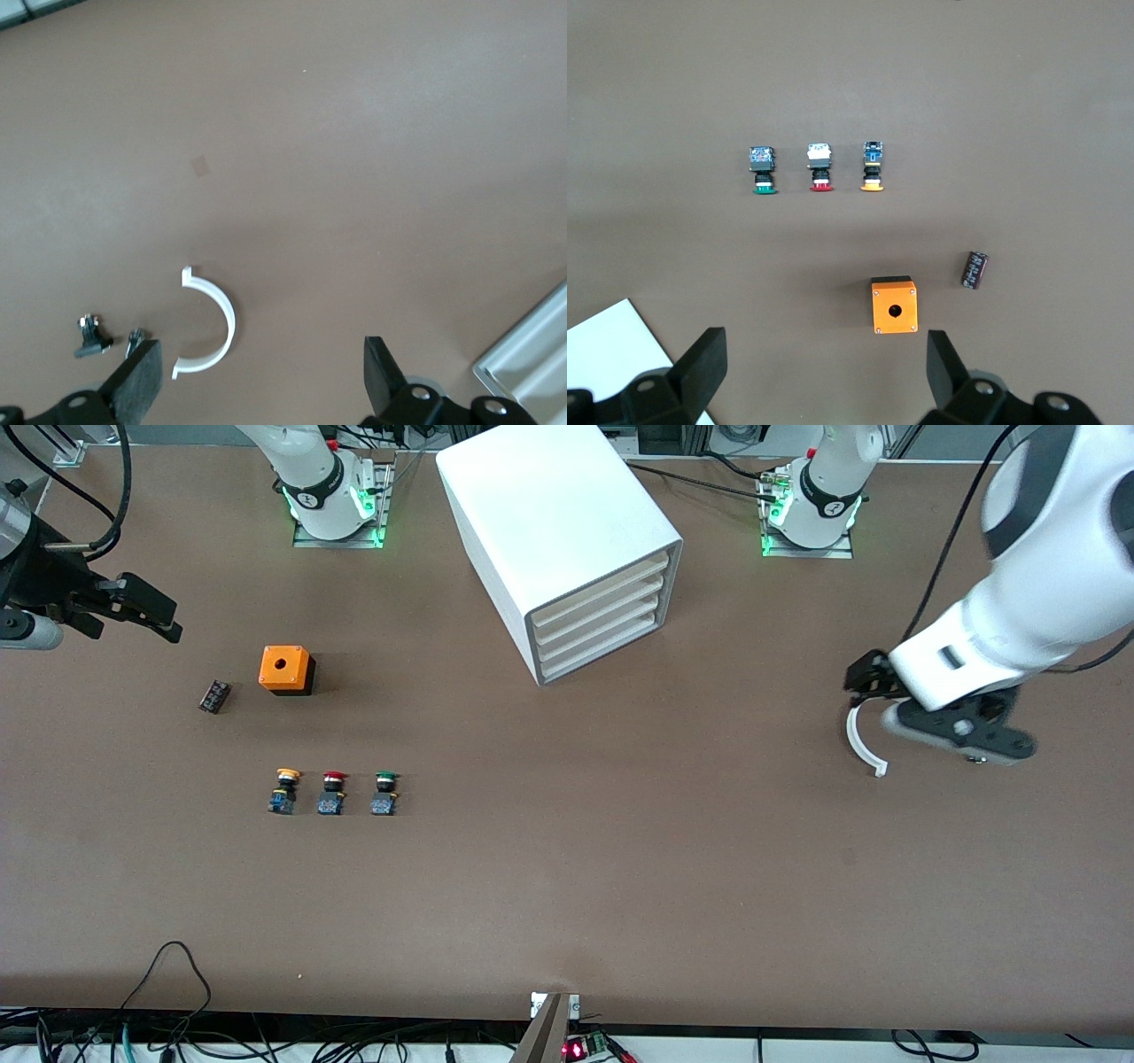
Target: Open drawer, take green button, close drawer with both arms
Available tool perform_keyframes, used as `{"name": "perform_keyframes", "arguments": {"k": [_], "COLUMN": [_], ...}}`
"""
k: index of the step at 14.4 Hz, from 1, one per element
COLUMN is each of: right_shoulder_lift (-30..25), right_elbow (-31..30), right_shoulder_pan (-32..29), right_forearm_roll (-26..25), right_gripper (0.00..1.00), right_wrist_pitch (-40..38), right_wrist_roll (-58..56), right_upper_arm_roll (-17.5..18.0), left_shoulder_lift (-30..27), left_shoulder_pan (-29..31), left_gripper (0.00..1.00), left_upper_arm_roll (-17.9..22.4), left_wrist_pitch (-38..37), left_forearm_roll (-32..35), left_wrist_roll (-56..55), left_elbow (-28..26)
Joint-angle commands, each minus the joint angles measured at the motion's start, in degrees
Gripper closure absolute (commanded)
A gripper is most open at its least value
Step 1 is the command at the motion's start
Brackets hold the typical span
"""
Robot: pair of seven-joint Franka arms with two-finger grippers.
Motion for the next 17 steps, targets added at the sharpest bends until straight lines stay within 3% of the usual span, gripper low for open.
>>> {"name": "perform_keyframes", "arguments": {"k": [1, 2, 4, 5, 10, 17], "right_shoulder_lift": [-0.1, -0.2, -0.2, -0.2, 0.0, 0.1], "right_elbow": [0.4, 0.4, 0.1, 0.2, 0.7, 0.7], "right_shoulder_pan": [-0.9, -0.8, -0.8, -0.6, -0.6, -0.5], "right_forearm_roll": [-0.8, -0.8, -0.6, -0.8, -0.9, -0.8], "right_gripper": [0.00, 0.00, 0.00, 0.00, 0.00, 0.00], "right_wrist_pitch": [-0.9, -1.3, -1.2, -0.8, -0.4, 0.2], "right_wrist_roll": [0.4, 0.4, 0.3, 0.4, 0.5, 0.6], "right_upper_arm_roll": [1.0, 1.1, 1.2, 1.3, 1.3, 1.2], "left_shoulder_lift": [-9.4, -11.7, -17.5, -18.4, -14.6, -14.4], "left_shoulder_pan": [-7.2, -10.0, -11.1, -11.2, -9.5, -8.3], "left_gripper": [0.00, 0.00, 0.00, 0.00, 0.00, 0.00], "left_upper_arm_roll": [11.3, 15.3, 17.0, 17.3, 17.4, 17.5], "left_wrist_pitch": [2.6, 7.0, 13.9, 14.7, 10.4, 7.8], "left_forearm_roll": [-5.2, -5.5, -5.7, -5.7, -5.0, -5.5], "left_wrist_roll": [5.2, 5.4, 4.9, 4.6, 2.7, 0.0], "left_elbow": [-10.3, -13.0, -22.3, -24.4, -19.4, -19.0]}}
